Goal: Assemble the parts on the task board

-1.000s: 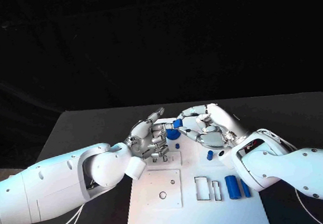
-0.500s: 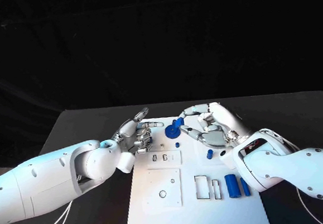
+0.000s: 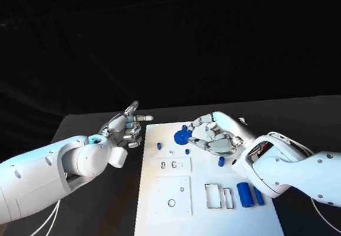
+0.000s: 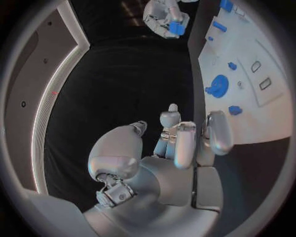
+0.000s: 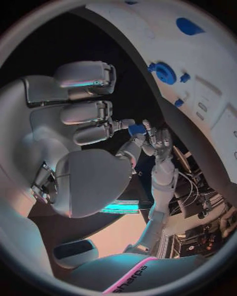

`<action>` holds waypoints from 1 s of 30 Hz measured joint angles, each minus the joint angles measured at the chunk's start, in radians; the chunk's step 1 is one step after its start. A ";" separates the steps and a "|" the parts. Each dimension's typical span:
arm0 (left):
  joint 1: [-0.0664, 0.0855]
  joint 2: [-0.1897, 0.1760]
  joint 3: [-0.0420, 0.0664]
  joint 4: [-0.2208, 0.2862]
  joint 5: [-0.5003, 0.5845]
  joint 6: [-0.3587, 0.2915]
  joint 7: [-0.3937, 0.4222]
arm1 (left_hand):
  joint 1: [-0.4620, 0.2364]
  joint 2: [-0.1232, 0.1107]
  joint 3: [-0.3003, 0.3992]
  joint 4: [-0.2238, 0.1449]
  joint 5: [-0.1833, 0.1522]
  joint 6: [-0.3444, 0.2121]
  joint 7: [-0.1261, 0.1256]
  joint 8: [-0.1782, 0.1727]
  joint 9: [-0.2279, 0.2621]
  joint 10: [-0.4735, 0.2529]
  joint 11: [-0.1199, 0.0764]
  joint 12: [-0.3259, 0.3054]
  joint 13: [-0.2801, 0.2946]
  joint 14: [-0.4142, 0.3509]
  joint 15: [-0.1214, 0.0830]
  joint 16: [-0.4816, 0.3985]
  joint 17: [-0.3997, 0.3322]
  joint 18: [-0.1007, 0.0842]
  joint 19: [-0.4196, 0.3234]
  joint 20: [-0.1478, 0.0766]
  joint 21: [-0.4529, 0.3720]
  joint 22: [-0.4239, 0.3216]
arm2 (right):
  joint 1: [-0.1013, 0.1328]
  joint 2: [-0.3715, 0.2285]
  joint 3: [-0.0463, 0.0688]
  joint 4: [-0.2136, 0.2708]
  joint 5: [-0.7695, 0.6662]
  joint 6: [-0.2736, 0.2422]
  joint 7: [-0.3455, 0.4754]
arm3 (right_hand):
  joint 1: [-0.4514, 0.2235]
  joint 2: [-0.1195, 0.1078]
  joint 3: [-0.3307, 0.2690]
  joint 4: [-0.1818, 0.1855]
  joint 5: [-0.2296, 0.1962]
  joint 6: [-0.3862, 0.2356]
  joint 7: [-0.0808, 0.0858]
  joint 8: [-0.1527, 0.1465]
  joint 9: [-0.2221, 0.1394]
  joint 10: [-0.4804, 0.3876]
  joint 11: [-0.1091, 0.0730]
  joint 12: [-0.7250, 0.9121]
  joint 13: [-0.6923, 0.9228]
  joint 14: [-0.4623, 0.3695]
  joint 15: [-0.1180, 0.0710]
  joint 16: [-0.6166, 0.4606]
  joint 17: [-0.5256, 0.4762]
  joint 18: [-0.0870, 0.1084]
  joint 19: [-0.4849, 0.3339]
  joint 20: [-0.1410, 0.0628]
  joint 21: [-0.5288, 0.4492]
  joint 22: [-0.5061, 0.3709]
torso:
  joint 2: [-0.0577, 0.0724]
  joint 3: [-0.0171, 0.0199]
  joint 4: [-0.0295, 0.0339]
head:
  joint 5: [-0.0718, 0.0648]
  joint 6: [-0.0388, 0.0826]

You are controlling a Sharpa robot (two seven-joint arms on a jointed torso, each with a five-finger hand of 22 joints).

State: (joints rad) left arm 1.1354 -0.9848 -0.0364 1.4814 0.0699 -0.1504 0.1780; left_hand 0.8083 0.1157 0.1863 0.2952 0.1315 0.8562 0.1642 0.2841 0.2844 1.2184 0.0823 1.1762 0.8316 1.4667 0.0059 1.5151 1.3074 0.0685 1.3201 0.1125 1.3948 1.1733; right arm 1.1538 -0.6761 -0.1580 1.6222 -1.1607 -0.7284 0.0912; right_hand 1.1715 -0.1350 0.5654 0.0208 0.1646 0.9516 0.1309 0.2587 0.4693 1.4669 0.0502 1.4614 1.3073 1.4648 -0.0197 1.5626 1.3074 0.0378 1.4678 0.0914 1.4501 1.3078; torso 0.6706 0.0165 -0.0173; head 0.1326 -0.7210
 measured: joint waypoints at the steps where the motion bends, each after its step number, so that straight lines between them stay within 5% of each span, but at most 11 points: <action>1: 0.007 -0.003 0.001 0.002 -0.002 -0.001 0.003 | 0.003 -0.003 0.000 0.000 0.000 0.000 0.000 0.000 -0.001 0.000 0.000 0.000 -0.002 0.000 0.000 0.000 0.000 0.000 0.000 0.000 -0.004 -0.004 | 0.000 0.006 -0.001 -0.004 -0.016 0.012 -0.019 | 0.000 0.000 0.000 0.000 0.000 0.000 0.000 0.000 0.000 0.000 0.000 0.000 0.000 0.000 0.000 0.000 0.000 0.000 0.000 0.000 0.000 0.000 | 0.000 0.0001 0.0002 | 0.000 0.000; 4: 0.026 -0.010 0.004 0.011 -0.005 -0.007 0.016 | 0.027 -0.003 -0.005 -0.001 0.000 -0.002 0.002 -0.005 -0.004 -0.037 0.003 -0.031 -0.043 -0.002 0.002 -0.023 0.000 0.017 -0.044 0.002 -0.034 -0.056 | 0.000 0.025 -0.006 -0.016 -0.067 0.044 -0.074 | 0.000 0.000 0.000 0.000 0.000 0.000 0.000 0.000 0.000 0.000 0.000 0.000 0.000 0.000 0.000 0.000 0.000 0.000 0.000 0.000 0.000 0.000 | 0.000 0.0001 0.0007 | 0.001 -0.003; 6: 0.032 -0.012 0.005 0.020 -0.005 -0.012 0.024 | 0.046 0.002 -0.018 -0.001 0.000 -0.011 0.011 -0.017 -0.009 -0.123 0.010 -0.110 -0.158 -0.006 0.013 -0.070 -0.030 0.047 -0.117 0.007 -0.097 -0.162 | -0.001 0.038 -0.008 -0.026 -0.096 0.058 -0.100 | 0.000 0.000 0.000 0.000 0.000 0.000 0.000 0.000 0.000 0.000 0.000 0.000 0.000 0.000 0.000 0.000 0.000 0.000 0.000 0.000 0.000 0.000 | 0.000 0.0001 0.0001 | 0.003 -0.005; 9: 0.039 -0.013 0.006 0.035 0.001 -0.021 0.039 | 0.057 0.004 -0.024 -0.002 0.000 -0.015 0.014 -0.020 -0.013 -0.169 0.014 -0.156 -0.221 -0.014 0.022 -0.098 -0.068 0.048 -0.154 0.011 -0.134 -0.220 | -0.009 0.058 -0.013 -0.042 -0.142 0.074 -0.136 | -0.003 0.003 0.000 0.000 0.000 0.000 0.000 -0.001 -0.002 0.000 0.000 0.000 0.001 0.000 0.000 0.000 0.000 0.000 0.000 0.000 0.000 0.000 | 0.000 0.0001 -0.0010 | 0.005 -0.008; 14: 0.048 -0.013 0.007 0.049 0.015 -0.034 0.058 | 0.063 0.003 -0.034 0.000 0.000 -0.018 0.018 -0.020 -0.015 -0.183 0.018 -0.172 -0.236 -0.030 0.023 -0.118 -0.104 0.050 -0.179 0.014 -0.164 -0.263 | -0.020 0.082 -0.017 -0.065 -0.198 0.091 -0.173 | -0.006 0.006 0.000 0.000 -0.001 0.000 0.000 -0.002 -0.002 0.000 0.000 0.000 0.001 0.000 0.000 0.000 0.000 0.000 0.000 0.000 0.000 0.000 | 0.001 0.0004 -0.0013 | 0.007 -0.013; 15: 0.049 -0.013 0.007 0.051 0.019 -0.035 0.061 | 0.067 0.007 -0.039 0.000 0.000 -0.018 0.018 -0.020 -0.016 -0.189 0.018 -0.177 -0.240 -0.031 0.023 -0.120 -0.109 0.064 -0.180 0.016 -0.170 -0.270 | -0.022 0.085 -0.017 -0.068 -0.206 0.094 -0.178 | -0.006 0.006 0.000 0.000 -0.001 0.000 0.000 -0.002 -0.002 0.000 0.000 0.000 0.001 0.000 0.000 0.000 0.000 0.000 0.000 0.000 0.000 0.000 | 0.001 0.0005 -0.0015 | 0.007 -0.014; 30: 0.054 -0.009 0.007 0.068 0.062 -0.044 0.081 | 0.067 0.007 -0.041 -0.003 0.000 -0.022 0.021 -0.021 -0.017 -0.189 0.018 -0.181 -0.246 -0.030 0.023 -0.120 -0.113 0.063 -0.180 0.016 -0.174 -0.277 | -0.054 0.133 -0.022 -0.114 -0.303 0.128 -0.231 | -0.011 0.000 -0.007 0.007 -0.003 0.004 -0.004 0.004 -0.002 0.000 0.000 0.000 0.001 0.000 0.000 0.000 0.001 0.000 0.000 0.000 0.000 0.000 | 0.003 0.0022 0.0013 | 0.013 -0.030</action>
State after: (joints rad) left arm 1.1893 -0.9936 -0.0294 1.5497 0.1315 -0.1945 0.2586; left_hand 0.8757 0.1226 0.1449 0.2924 0.1315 0.8346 0.1856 0.2630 0.2673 1.0291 0.1001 0.9951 0.5853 1.4362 0.0289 1.3952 1.1946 0.1318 1.1397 0.1286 1.2207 0.8965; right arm 1.0994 -0.5434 -0.1797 1.5079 -1.4634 -0.6008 -0.1393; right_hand 1.1601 -0.1347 0.5585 0.0276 0.1618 0.9558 0.1266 0.2626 0.4678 1.4669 0.0502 1.4614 1.3079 1.4648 -0.0197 1.5626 1.3081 0.0379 1.4678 0.0914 1.4501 1.3075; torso 0.6739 0.0187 -0.0159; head 0.1452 -0.7508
